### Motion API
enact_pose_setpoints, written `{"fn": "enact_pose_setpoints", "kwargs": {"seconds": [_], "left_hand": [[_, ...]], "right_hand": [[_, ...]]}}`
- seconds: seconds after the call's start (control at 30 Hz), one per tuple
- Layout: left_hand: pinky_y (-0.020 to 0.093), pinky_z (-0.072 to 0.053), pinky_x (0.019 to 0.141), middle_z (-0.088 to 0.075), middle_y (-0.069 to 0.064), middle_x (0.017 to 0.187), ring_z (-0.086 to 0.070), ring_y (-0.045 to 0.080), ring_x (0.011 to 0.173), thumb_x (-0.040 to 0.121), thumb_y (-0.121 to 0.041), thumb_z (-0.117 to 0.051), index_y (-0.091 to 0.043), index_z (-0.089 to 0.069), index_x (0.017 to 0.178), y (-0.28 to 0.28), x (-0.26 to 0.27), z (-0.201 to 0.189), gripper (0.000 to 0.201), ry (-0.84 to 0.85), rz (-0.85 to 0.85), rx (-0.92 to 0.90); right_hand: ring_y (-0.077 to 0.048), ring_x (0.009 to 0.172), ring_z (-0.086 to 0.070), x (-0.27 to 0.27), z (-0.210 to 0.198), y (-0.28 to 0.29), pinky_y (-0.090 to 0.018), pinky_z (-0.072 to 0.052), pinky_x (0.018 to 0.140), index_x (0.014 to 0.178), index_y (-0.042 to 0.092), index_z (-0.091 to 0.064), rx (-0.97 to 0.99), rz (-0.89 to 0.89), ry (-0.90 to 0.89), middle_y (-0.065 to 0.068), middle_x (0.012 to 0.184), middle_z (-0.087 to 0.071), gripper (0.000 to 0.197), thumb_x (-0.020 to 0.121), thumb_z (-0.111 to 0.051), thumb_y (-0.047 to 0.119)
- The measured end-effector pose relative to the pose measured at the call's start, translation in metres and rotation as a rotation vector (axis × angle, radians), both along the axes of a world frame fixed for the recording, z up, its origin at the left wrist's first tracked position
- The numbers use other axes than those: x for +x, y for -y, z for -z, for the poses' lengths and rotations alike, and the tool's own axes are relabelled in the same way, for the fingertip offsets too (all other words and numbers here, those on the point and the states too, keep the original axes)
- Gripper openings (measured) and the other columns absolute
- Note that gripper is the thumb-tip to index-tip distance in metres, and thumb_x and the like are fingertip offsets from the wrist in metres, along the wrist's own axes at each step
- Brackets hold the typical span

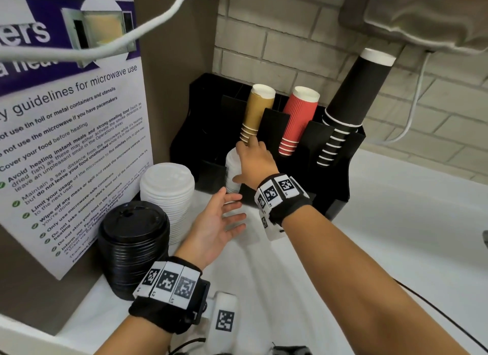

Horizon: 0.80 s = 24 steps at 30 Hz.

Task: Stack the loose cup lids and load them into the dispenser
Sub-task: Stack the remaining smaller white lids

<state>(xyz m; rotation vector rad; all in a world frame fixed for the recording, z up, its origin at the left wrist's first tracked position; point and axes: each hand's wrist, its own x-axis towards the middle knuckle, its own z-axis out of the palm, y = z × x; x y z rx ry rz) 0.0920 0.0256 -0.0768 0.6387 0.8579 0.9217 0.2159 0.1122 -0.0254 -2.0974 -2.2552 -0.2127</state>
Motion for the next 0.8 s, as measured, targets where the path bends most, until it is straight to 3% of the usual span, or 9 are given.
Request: {"fn": "enact_pose_setpoints", "kwargs": {"seconds": [0.13,0.2,0.27,0.33,0.43,0.5,0.6,0.8], "left_hand": [[0.036,-0.051,0.083,-0.057,0.009,0.118,-0.059,0.025,0.104,0.101,-0.044,-0.041,-0.016,-0.066,0.105,-0.001,0.0,0.001,0.038,0.012,0.016,0.003],[0.034,-0.051,0.081,-0.057,0.007,0.117,-0.06,0.024,0.103,0.1,-0.044,-0.041,-0.016,-0.066,0.104,-0.002,0.0,0.002,0.038,0.009,0.021,0.007],[0.033,-0.051,0.08,-0.058,0.006,0.114,-0.061,0.023,0.099,0.1,-0.046,-0.042,-0.017,-0.066,0.103,-0.003,0.001,0.003,0.038,0.003,0.032,0.009],[0.033,-0.051,0.081,-0.059,0.005,0.112,-0.062,0.022,0.096,0.099,-0.047,-0.042,-0.018,-0.067,0.103,-0.002,0.004,0.005,0.038,-0.009,0.05,0.016],[0.034,-0.052,0.082,-0.061,0.004,0.111,-0.064,0.022,0.096,0.098,-0.048,-0.043,-0.019,-0.068,0.104,0.001,0.009,0.006,0.038,-0.028,0.083,0.028],[0.033,-0.053,0.081,-0.063,0.003,0.11,-0.066,0.021,0.095,0.098,-0.049,-0.044,-0.019,-0.068,0.104,0.003,0.012,0.006,0.039,-0.027,0.104,0.038],[0.033,-0.053,0.08,-0.065,0.003,0.11,-0.067,0.021,0.095,0.097,-0.049,-0.044,-0.02,-0.069,0.105,0.004,0.014,0.005,0.039,-0.037,0.119,0.046],[0.034,-0.054,0.081,-0.066,0.004,0.112,-0.068,0.021,0.095,0.098,-0.049,-0.043,-0.02,-0.069,0.106,0.006,0.01,0.006,0.04,-0.052,0.111,0.066]], "right_hand": [[-0.027,0.11,-0.047,0.026,-0.02,0.034,-0.034,-0.043,0.092,0.121,0.009,-0.053,0.232,0.054,-0.504,-0.013,0.123,-0.046,0.056,0.077,-0.077,0.031],[-0.024,0.101,-0.055,0.053,-0.023,0.064,-0.032,-0.045,0.086,0.11,0.009,-0.057,0.307,0.161,-0.744,-0.009,0.109,-0.056,0.041,0.079,-0.076,0.028],[-0.023,0.095,-0.06,0.083,-0.018,0.098,-0.03,-0.045,0.079,0.102,0.012,-0.058,0.273,0.343,-0.843,-0.003,0.095,-0.06,0.03,0.081,-0.074,0.028],[-0.025,0.097,-0.059,0.109,-0.008,0.128,-0.028,-0.041,0.074,0.103,0.012,-0.057,0.17,0.528,-0.801,-0.003,0.095,-0.059,0.032,0.082,-0.073,0.029],[-0.023,0.094,-0.051,0.127,0.008,0.155,-0.028,-0.038,0.067,0.112,0.014,-0.049,-0.126,0.703,-0.692,-0.005,0.106,-0.052,0.053,0.074,-0.08,0.034],[-0.023,0.096,-0.05,0.128,0.016,0.16,-0.03,-0.039,0.073,0.112,0.019,-0.044,-0.275,0.733,-0.668,-0.003,0.109,-0.048,0.062,0.068,-0.085,0.035],[-0.024,0.097,-0.05,0.129,0.027,0.159,-0.032,-0.04,0.075,0.112,0.019,-0.041,-0.326,0.72,-0.635,-0.003,0.11,-0.047,0.065,0.067,-0.086,0.031],[-0.023,0.088,-0.052,0.13,0.037,0.156,-0.029,-0.037,0.065,0.105,0.018,-0.039,-0.284,0.717,-0.663,-0.004,0.103,-0.05,0.057,0.07,-0.083,0.028]]}}
